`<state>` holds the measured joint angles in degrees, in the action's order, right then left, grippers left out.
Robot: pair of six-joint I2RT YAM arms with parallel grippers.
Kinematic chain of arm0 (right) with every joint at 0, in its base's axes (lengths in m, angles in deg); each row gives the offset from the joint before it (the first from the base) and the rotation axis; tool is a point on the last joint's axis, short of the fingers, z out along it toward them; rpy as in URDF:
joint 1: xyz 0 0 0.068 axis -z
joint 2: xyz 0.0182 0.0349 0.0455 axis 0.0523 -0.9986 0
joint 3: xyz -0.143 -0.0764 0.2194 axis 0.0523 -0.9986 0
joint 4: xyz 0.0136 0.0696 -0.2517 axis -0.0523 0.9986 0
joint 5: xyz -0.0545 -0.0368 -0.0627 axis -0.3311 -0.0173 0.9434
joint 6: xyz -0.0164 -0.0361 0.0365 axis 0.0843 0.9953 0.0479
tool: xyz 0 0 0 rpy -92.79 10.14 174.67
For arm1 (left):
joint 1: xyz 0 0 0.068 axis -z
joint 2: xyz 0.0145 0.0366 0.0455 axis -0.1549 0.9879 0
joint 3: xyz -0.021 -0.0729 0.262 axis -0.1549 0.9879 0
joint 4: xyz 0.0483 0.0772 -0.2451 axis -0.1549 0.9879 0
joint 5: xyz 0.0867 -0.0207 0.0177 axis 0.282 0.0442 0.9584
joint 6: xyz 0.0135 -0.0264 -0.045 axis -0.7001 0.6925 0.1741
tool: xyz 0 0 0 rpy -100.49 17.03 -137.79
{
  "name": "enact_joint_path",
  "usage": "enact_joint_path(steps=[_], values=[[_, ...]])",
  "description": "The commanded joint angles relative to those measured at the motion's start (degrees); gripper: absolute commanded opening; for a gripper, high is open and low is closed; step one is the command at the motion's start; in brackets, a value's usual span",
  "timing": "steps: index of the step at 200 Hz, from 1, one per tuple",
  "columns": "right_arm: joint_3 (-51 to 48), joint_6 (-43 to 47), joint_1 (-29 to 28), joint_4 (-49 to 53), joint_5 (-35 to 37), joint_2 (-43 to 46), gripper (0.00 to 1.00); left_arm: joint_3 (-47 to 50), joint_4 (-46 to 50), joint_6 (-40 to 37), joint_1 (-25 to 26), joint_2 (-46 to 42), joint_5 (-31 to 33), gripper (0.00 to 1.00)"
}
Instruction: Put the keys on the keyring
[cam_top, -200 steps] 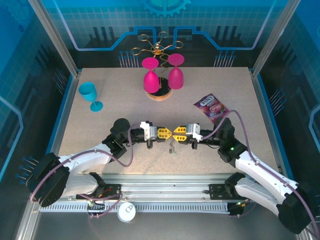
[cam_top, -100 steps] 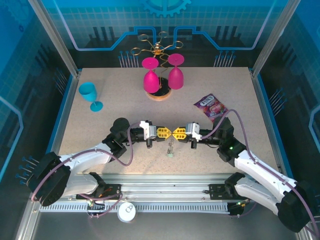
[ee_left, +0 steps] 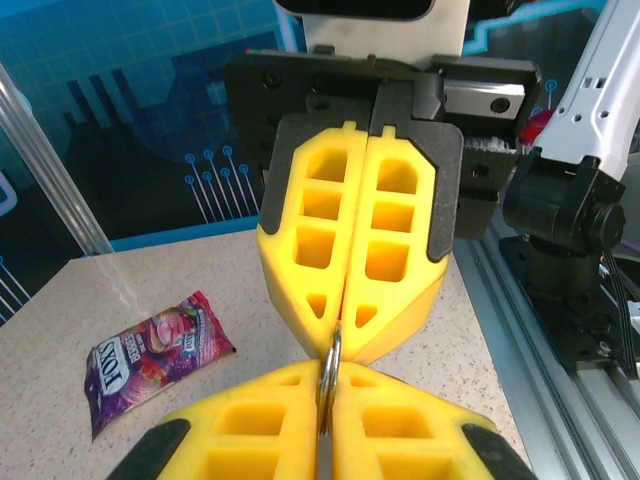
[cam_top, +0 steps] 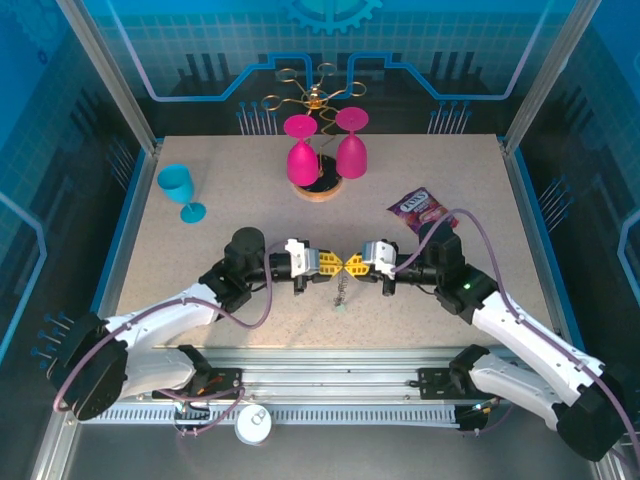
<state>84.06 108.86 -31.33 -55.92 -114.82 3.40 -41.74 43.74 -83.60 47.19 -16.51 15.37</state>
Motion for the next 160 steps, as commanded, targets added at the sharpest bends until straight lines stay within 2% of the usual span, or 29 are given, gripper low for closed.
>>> enact_joint_path(steps=[1, 14, 40, 55, 65, 99, 160], values=[[4.4, 4.8, -1.9, 11.4, 2.3, -0.7, 0.0, -2.9, 12.1, -5.5, 0.0, -1.3, 2.8, 0.05], [5.5, 5.6, -2.4, 13.2, 3.0, -1.2, 0.0, -3.5, 13.9, -6.2, 0.1, -1.4, 2.9, 0.0], [4.0, 5.3, -2.4, 9.4, 2.6, 0.1, 0.0, -3.3, 13.4, -6.9, 0.0, -1.9, 2.2, 0.0], [-0.1, 3.4, -1.7, 2.0, 2.2, 2.4, 0.27, -2.1, 10.4, -6.9, 0.0, -2.3, 1.0, 0.0], [-2.9, 2.0, -1.2, -2.8, 1.5, 3.7, 0.32, -1.0, 7.4, -6.6, 0.0, -2.6, 0.1, 0.0], [-4.8, 1.0, -0.6, -7.0, -1.0, 3.4, 0.3, 1.0, 0.9, -5.9, 0.0, -2.4, -2.6, 0.0], [-5.1, -1.1, -0.7, -11.8, -2.5, 1.5, 0.2, 1.5, -1.2, -5.5, 0.1, -1.9, -5.0, 0.0]])
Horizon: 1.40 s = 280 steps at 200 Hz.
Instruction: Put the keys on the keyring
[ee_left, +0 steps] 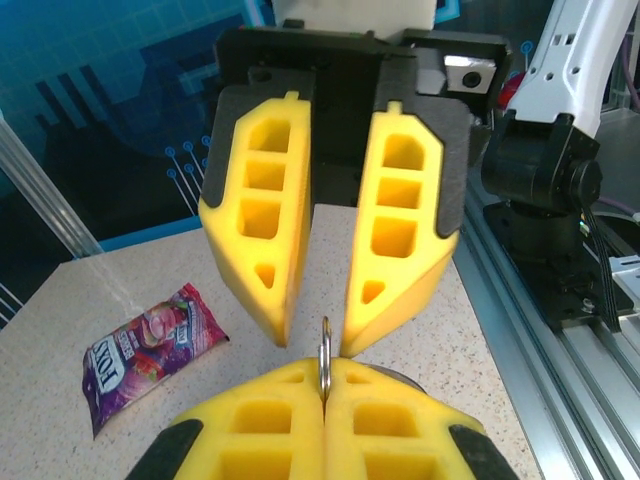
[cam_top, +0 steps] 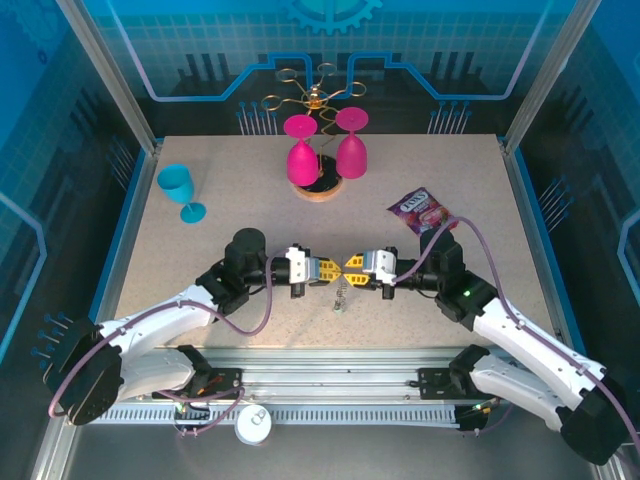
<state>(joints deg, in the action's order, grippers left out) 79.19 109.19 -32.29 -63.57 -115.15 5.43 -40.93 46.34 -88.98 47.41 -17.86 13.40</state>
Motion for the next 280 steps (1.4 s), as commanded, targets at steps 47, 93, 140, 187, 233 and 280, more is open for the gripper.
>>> enact_joint_path(steps=[47, 93, 140, 187, 233, 280], values=[[0.3, -2.4, 0.0, -5.0, -3.7, -2.0, 0.04, 0.9, -6.8, 1.5, -0.1, 0.5, -4.0, 0.0], [4.7, 1.4, -0.2, 5.8, -0.1, -2.3, 0.0, 0.7, -3.9, 1.5, -0.1, -0.1, 2.5, 0.16], [12.1, 8.5, -2.6, 23.0, 7.8, -4.7, 0.0, -3.9, 12.9, -3.8, -0.1, -1.5, 6.6, 0.12], [18.0, 10.5, -6.0, 28.6, 14.1, -8.8, 0.0, -5.1, 14.5, -3.7, -0.1, -1.2, 6.2, 0.14], [21.4, 11.0, -8.1, 31.6, 16.4, -11.7, 0.0, -5.4, 14.5, -4.0, -0.1, -1.0, 5.8, 0.11], [22.1, 11.1, -8.6, 32.1, 16.8, -12.2, 0.0, -5.5, 14.6, -4.5, -0.1, -1.3, 5.8, 0.0]])
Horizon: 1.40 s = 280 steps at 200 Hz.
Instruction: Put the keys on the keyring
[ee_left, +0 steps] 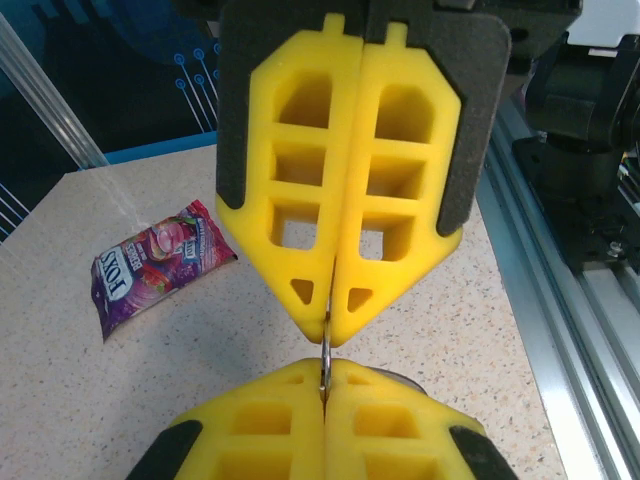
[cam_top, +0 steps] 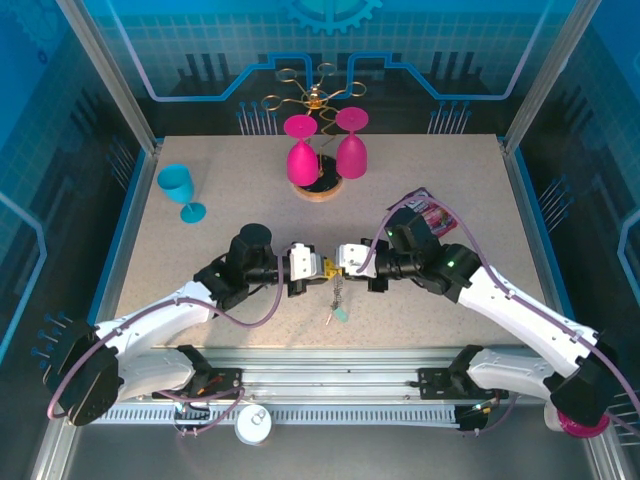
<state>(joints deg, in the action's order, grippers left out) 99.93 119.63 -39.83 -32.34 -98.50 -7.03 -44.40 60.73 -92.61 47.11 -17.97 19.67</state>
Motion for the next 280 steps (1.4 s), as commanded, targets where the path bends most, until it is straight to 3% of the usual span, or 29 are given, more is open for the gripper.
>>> enact_joint_path(steps=[1, 5, 20, 42, 64, 109, 197, 254, 280], values=[[1.3, 0.5, -1.0, 0.6, 0.2, 0.3, 0.0, -2.0, 0.2, -0.9, 0.2, -1.2, -0.5, 0.0], [0.8, 0.2, -0.8, -0.2, 0.0, 0.7, 0.0, -1.9, 0.2, -1.0, 0.2, -1.3, -0.4, 0.0], [-3.1, -2.9, 0.7, -6.7, -0.9, 3.4, 0.25, -1.3, -0.7, -1.2, 0.2, -1.8, -0.4, 0.0], [-11.0, -7.0, 5.1, -17.8, -7.1, 7.8, 0.28, 0.5, -3.8, -0.9, 0.2, -2.7, -1.5, 0.0], [-15.5, -10.3, 7.9, -25.0, -11.7, 9.7, 0.26, 1.4, -5.4, -0.9, 0.2, -3.1, -3.2, 0.0], [-17.4, -10.1, 8.6, -27.3, -18.3, 9.7, 0.27, 2.4, -6.8, -0.8, 0.1, -3.2, -4.4, 0.0], [-17.1, -9.8, 8.0, -29.2, -20.1, 7.9, 0.18, 2.4, -8.4, 0.3, 0.2, -2.7, -5.4, 0.0], [-16.1, -9.7, 7.9, -29.6, -20.3, 7.1, 0.0, 2.4, -8.9, 1.1, 0.2, -2.6, -5.5, 0.0], [-15.5, -9.3, 7.9, -28.3, -20.7, 7.1, 0.0, 2.4, -8.7, 1.3, 0.1, -2.7, -4.8, 0.03]])
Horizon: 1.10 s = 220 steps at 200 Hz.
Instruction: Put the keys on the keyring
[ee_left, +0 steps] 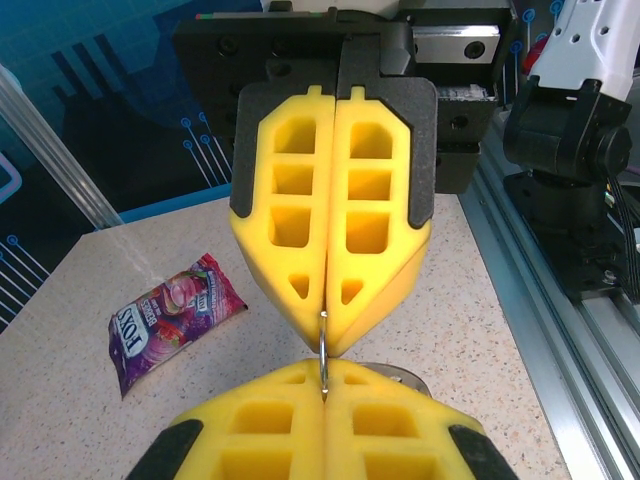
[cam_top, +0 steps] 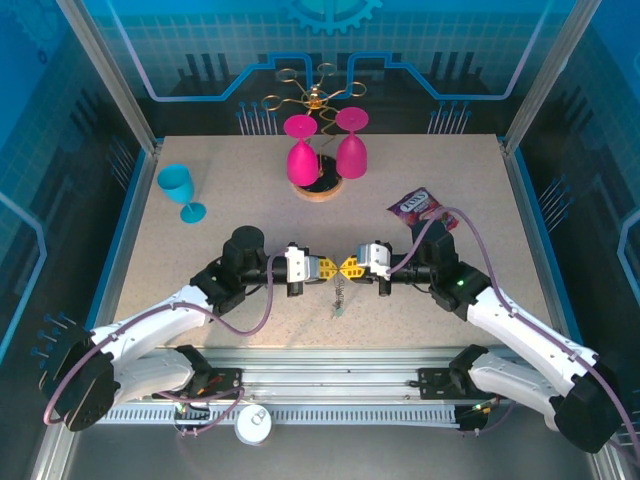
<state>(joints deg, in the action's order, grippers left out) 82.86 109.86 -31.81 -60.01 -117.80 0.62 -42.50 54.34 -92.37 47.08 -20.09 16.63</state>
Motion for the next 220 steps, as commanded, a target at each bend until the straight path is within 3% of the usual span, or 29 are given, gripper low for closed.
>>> enact_joint_path(steps=[1, 119, 150, 172, 184, 191, 220], values=[[1.6, 0.5, -0.2, -0.5, -1.4, -0.6, 0.0, 0.5, -2.3, 1.0, 0.2, -0.6, -1.6, 0.04], [6.3, 4.6, -2.5, 8.5, 1.6, -2.8, 0.0, -1.0, 0.8, -0.1, 0.2, 0.1, 0.2, 0.07], [7.0, 5.1, -2.9, 10.0, 2.1, -3.0, 0.0, -1.5, 2.1, -0.7, 0.2, 0.1, 0.6, 0.0], [6.3, 4.7, -2.7, 8.8, 2.9, -2.3, 0.0, -1.3, 2.3, -2.0, 0.3, -0.4, 1.6, 0.0], [4.0, 2.1, -2.0, 4.4, 5.0, -0.8, 0.25, -0.7, 1.9, -4.6, 1.0, -1.4, 3.6, 0.0], [1.9, 0.3, -1.2, 0.9, 6.2, 0.4, 0.34, 0.1, 1.3, -7.5, 2.1, -2.2, 5.9, 0.0], [-6.1, -7.1, 2.9, -11.9, 12.8, 4.9, 0.39, 2.5, -0.5, -22.6, 6.7, -4.0, 17.6, 0.0]])
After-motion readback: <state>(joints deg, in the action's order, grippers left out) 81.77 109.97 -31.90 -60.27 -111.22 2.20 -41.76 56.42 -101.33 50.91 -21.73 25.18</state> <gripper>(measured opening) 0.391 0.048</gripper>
